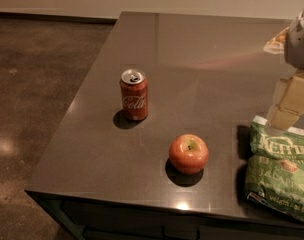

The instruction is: Knock coke can over

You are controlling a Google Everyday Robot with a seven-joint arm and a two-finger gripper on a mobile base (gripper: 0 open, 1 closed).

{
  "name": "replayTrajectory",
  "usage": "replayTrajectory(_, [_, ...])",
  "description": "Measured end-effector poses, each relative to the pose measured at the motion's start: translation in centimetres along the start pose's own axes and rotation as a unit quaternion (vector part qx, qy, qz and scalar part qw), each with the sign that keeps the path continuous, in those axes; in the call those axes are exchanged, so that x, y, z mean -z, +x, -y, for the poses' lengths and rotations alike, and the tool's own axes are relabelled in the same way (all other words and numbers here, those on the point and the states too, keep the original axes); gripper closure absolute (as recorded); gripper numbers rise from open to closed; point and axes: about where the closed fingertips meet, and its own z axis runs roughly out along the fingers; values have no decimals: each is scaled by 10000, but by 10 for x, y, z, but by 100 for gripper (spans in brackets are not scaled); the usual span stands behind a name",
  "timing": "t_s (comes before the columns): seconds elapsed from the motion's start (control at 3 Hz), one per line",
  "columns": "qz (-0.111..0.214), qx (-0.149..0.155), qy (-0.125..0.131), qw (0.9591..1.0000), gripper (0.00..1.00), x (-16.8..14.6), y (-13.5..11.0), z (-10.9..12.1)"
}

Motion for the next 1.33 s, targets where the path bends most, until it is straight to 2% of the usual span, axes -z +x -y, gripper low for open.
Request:
replayTrajectory(0.67, [118, -49, 87, 9999, 0, 1, -5, 5])
replayTrajectory(1.33, [932, -260, 63, 9953, 0, -20, -78, 35])
